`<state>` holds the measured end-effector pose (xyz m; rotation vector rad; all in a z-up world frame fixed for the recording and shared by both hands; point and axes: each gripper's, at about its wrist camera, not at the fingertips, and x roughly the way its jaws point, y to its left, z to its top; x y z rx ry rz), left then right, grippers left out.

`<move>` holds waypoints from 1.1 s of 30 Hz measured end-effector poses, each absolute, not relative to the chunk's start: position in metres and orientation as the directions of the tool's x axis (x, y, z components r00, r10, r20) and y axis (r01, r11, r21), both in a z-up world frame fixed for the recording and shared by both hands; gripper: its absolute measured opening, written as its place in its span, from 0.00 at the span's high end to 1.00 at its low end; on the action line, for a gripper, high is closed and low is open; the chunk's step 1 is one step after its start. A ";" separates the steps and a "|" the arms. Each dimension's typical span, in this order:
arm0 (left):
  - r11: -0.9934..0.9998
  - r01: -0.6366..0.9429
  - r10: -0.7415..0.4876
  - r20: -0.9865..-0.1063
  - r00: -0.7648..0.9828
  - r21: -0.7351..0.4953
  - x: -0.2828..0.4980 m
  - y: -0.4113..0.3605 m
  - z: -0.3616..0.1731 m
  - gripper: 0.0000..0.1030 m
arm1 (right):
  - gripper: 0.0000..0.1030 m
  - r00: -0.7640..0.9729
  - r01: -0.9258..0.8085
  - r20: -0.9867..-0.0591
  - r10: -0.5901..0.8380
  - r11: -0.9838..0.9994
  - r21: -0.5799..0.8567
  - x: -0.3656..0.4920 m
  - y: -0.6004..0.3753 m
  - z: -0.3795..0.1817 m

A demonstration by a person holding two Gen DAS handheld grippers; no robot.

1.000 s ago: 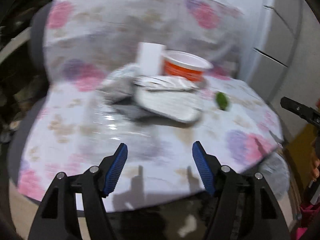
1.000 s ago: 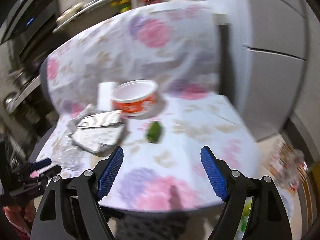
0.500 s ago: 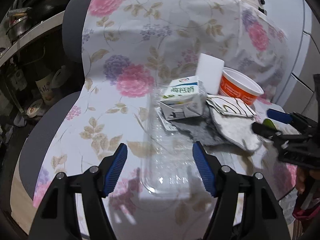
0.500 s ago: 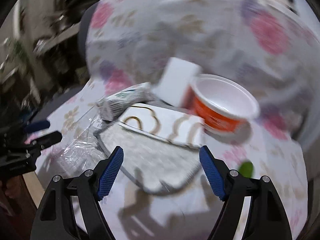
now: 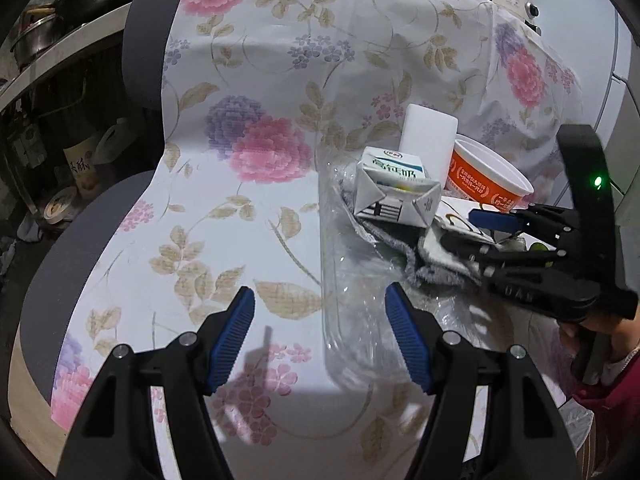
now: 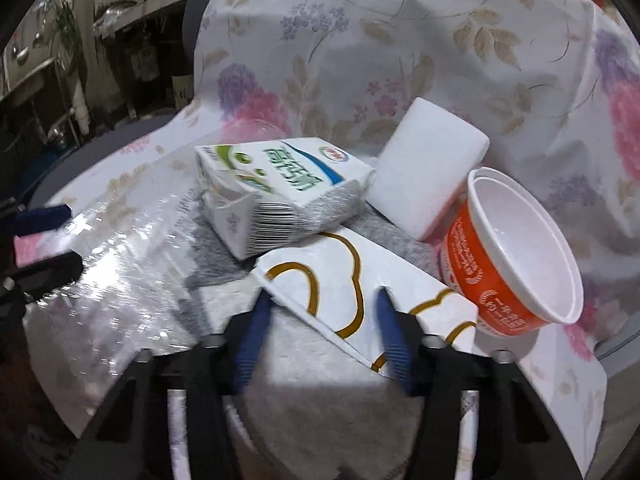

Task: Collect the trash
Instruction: 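Grasp the white patterned wrapper with the right gripper, then grasp the grey cloth with the left gripper while the right holds the wrapper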

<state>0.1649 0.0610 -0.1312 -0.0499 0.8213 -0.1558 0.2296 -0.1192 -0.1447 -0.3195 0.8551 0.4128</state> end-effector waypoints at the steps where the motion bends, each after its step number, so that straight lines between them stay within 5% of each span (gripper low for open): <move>1: 0.988 0.117 -0.156 -0.725 0.671 -0.105 0.164 0.062 -0.131 0.36 | 0.70 0.594 -0.472 -0.772 0.225 0.875 -0.109 0.228 -0.119 -0.141; 3: 0.988 0.113 -0.153 -0.724 0.673 -0.103 0.160 0.064 -0.129 0.36 | 0.83 0.616 -0.462 -0.755 0.223 0.879 -0.116 0.226 -0.118 -0.131; 9: 0.989 0.112 -0.151 -0.711 0.687 -0.101 0.150 0.066 -0.119 0.36 | 0.97 0.686 -0.417 -0.679 0.262 0.906 -0.072 0.206 -0.143 -0.083; 17: 0.980 0.169 -0.194 -0.679 0.708 -0.103 0.132 0.044 -0.103 0.36 | 0.98 0.730 -0.332 -0.619 0.288 0.942 0.048 0.145 -0.195 -0.033; 24: 0.955 0.262 -0.285 -0.681 0.674 -0.141 0.134 0.011 -0.108 0.36 | 0.98 0.736 -0.198 -0.643 0.212 0.975 0.095 0.092 -0.239 -0.056; 33: 0.932 0.279 -0.359 -0.703 0.615 -0.231 0.191 -0.015 -0.127 0.70 | 0.98 0.753 -0.130 -0.632 0.185 0.982 0.133 0.082 -0.262 -0.082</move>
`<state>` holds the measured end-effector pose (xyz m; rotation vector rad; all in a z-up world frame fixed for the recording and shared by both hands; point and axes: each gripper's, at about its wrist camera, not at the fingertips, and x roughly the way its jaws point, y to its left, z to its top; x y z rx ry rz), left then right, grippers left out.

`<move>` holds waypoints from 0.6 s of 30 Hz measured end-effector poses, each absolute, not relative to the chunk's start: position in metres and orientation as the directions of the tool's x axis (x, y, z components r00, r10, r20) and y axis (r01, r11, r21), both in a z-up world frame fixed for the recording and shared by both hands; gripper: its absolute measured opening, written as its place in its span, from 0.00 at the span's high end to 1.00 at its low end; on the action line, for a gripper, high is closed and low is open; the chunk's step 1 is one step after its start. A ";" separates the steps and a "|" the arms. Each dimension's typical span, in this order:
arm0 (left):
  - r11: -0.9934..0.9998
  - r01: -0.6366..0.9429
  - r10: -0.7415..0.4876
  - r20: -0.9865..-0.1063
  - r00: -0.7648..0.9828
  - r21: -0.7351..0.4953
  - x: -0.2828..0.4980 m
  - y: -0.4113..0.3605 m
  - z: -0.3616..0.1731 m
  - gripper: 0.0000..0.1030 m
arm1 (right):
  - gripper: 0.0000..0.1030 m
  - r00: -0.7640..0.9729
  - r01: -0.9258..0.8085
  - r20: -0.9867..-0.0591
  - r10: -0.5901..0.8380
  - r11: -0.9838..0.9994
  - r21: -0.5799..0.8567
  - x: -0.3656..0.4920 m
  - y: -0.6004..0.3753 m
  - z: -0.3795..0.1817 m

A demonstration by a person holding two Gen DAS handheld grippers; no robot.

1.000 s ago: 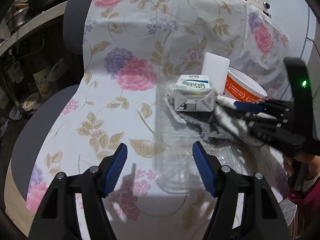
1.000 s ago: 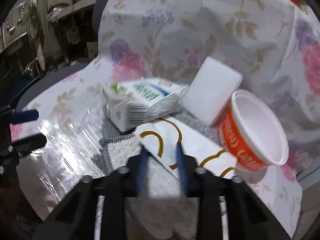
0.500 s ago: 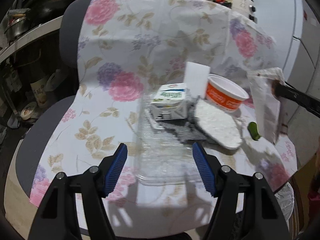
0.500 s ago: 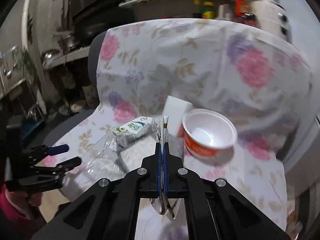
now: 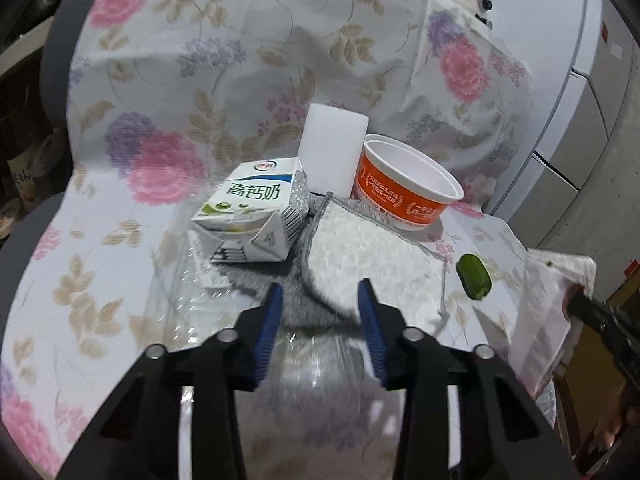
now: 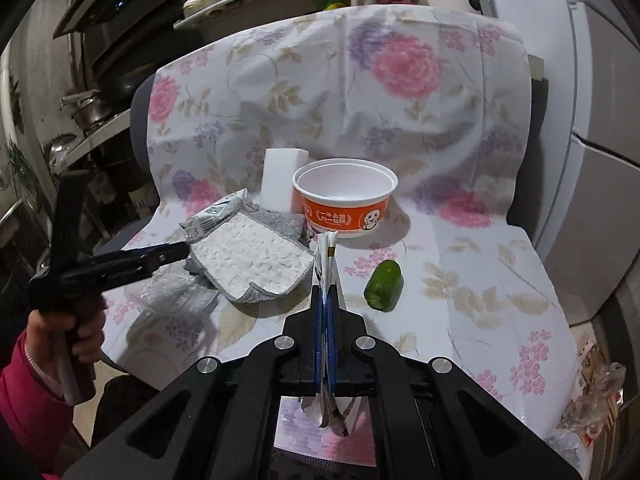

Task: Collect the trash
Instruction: 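Grasp the grey cloth with the left gripper while the right holds the wrapper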

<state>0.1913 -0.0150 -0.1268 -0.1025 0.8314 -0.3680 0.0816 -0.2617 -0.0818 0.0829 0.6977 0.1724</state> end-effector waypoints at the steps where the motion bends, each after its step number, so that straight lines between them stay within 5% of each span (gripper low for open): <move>1: 0.931 0.279 -0.361 -0.706 0.609 -0.235 0.196 -0.016 -0.129 0.73 | 0.98 0.753 -0.129 -0.631 0.186 0.982 0.135 0.082 -0.263 -0.082; 6: 0.929 0.277 -0.366 -0.706 0.607 -0.245 0.205 -0.022 -0.131 0.97 | 0.98 0.756 -0.127 -0.625 0.193 0.981 0.149 0.083 -0.268 -0.084; 18: 0.866 0.450 -0.494 -0.510 0.704 -0.217 0.140 -0.048 -0.042 0.98 | 0.98 0.800 -0.091 -0.568 0.194 0.975 0.204 0.074 -0.288 -0.063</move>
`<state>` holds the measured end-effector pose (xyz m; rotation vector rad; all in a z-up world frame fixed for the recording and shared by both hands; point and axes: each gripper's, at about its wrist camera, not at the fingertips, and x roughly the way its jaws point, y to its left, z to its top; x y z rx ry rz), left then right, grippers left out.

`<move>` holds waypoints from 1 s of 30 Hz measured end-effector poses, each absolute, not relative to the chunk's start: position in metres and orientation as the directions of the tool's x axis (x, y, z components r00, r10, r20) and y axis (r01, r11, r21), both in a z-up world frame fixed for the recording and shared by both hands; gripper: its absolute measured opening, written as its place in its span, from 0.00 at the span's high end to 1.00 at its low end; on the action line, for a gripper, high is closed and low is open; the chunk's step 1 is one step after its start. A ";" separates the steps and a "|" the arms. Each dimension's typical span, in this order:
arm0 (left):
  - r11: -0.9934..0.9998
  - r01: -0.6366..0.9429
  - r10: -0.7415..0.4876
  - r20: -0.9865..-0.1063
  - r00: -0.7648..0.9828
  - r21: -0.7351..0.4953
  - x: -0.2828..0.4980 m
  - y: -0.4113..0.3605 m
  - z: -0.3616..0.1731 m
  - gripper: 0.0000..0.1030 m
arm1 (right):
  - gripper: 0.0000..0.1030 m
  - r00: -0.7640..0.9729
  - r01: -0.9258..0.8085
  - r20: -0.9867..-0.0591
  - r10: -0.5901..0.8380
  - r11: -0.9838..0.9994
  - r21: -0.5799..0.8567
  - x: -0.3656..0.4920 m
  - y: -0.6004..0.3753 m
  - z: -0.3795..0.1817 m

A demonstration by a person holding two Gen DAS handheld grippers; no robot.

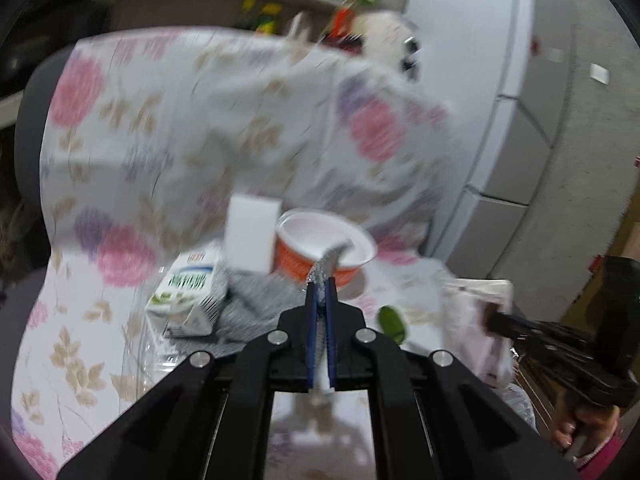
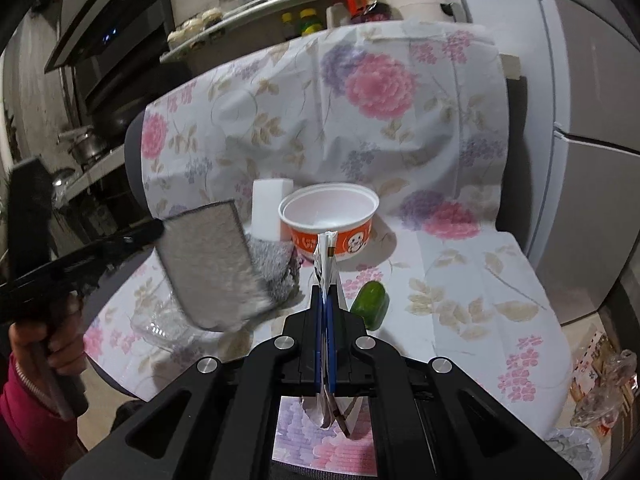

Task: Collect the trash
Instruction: 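Grasp the grey cloth with the left gripper while the right holds the wrapper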

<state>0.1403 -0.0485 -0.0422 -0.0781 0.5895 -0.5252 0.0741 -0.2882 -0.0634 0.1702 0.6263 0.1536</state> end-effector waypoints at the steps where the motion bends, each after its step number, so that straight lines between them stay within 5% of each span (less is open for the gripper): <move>1: 0.864 0.457 -0.497 -0.499 0.710 -0.210 0.134 -0.050 -0.037 0.98 | 0.98 0.803 -0.090 -0.564 0.192 0.975 0.203 0.071 -0.289 -0.060; 30: 0.907 0.386 -0.413 -0.525 0.744 -0.168 0.080 -0.028 -0.039 0.98 | 0.98 0.783 -0.185 -0.556 0.279 0.958 0.221 0.058 -0.254 -0.055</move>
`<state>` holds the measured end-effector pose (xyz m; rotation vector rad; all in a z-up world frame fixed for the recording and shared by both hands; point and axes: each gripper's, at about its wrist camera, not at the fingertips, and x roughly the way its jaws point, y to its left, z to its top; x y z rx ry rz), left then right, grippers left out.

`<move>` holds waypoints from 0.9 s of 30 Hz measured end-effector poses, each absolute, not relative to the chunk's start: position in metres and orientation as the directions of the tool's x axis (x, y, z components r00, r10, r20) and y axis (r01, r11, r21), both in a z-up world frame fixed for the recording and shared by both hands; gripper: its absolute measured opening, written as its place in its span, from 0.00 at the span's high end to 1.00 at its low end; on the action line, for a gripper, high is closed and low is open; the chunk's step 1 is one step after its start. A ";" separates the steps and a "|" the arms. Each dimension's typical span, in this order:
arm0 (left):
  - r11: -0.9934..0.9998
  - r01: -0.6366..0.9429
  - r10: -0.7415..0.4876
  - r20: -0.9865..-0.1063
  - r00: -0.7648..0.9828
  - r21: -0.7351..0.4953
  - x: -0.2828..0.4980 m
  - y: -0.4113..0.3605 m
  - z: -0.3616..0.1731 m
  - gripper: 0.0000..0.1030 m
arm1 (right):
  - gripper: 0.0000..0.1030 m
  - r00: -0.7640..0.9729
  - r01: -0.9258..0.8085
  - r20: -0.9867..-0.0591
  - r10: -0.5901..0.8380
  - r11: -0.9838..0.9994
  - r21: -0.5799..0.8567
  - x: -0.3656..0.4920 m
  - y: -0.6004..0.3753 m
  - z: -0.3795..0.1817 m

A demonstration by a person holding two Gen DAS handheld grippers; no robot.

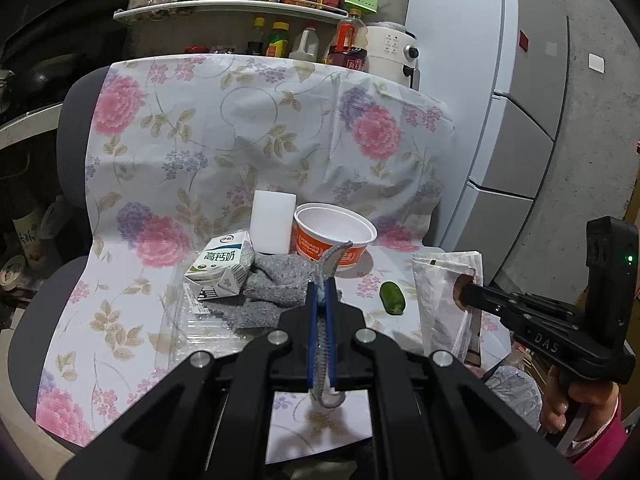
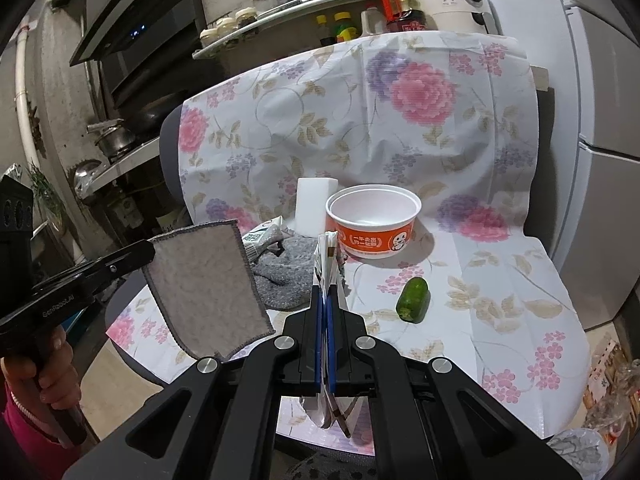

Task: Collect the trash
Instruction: 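Grasp the grey cloth with the left gripper while the right holds the wrapper, then carry the wrapper and grey cloth to the bin and open both grippers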

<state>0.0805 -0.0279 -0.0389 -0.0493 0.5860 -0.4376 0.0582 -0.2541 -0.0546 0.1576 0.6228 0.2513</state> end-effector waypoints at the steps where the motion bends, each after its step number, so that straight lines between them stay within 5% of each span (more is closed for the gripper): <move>1: 0.907 0.385 -0.414 -0.527 0.742 -0.171 0.081 -0.028 -0.039 0.98 | 0.98 0.783 -0.183 -0.557 0.278 0.958 0.221 0.058 -0.254 -0.055; 27: 0.905 0.386 -0.419 -0.541 0.729 -0.181 0.088 -0.030 -0.051 0.98 | 0.98 0.787 -0.139 -0.570 0.235 0.968 0.207 0.057 -0.261 -0.055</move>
